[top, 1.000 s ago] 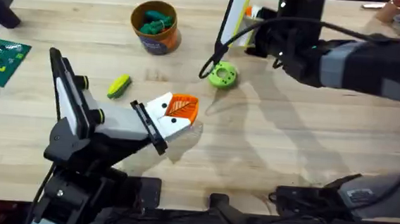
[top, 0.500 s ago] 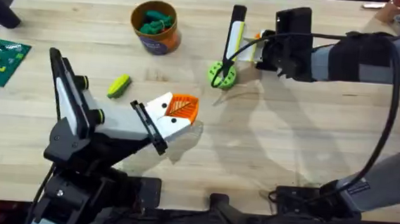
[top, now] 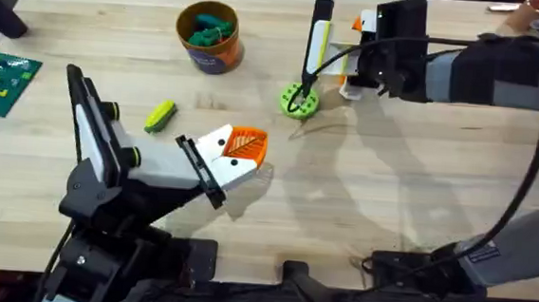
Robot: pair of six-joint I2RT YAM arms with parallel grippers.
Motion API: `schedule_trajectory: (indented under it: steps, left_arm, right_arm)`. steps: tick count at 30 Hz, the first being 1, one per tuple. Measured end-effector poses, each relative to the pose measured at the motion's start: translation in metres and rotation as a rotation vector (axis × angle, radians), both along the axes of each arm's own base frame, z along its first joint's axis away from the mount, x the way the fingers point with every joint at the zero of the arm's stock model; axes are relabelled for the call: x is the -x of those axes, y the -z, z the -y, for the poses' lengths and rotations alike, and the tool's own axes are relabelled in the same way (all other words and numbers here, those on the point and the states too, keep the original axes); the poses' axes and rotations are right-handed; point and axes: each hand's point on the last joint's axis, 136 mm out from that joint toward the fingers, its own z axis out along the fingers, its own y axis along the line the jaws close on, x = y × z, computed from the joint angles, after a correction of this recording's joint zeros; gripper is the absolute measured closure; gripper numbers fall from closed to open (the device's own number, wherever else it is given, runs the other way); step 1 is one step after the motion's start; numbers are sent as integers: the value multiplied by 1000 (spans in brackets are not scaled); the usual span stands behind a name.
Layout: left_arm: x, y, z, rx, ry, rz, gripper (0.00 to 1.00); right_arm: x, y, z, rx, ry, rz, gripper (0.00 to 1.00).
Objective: Pick up the gripper from the table and insert it into the empty holder that is missing its gripper. Then pick up a screw, insert it into the mounting hole, and use the screwdriver to tighten it. Finally, clean up the table by picking up the vegetable and placing it into the bucket.
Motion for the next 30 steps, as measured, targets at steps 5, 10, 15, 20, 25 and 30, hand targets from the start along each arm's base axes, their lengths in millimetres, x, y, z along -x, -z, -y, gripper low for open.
schedule_trajectory:
  steps: [5, 10, 15, 20, 25, 30]
  left_arm:
    - [0, 0, 0, 0, 0, 0, 991]
    - [0, 0, 0, 0, 0, 0, 991]
    - [0, 0, 0, 0, 0, 0, 991]
    - [0, 0, 0, 0, 0, 0, 991]
    - [0, 0, 0, 0, 0, 0, 996]
    - [0, 0, 0, 2, 0, -1, 578]
  right_arm:
    - [0, 0, 2, 13, 18, 3, 9]
    - [1, -1, 1, 44, 40, 12, 8]
    - [4, -1, -3, 75, 49, 17, 8]
    - [5, -1, -4, 88, 53, 20, 8]
    - [5, -1, -3, 90, 55, 20, 8]
    - [6, 0, -3, 93, 55, 16, 8]
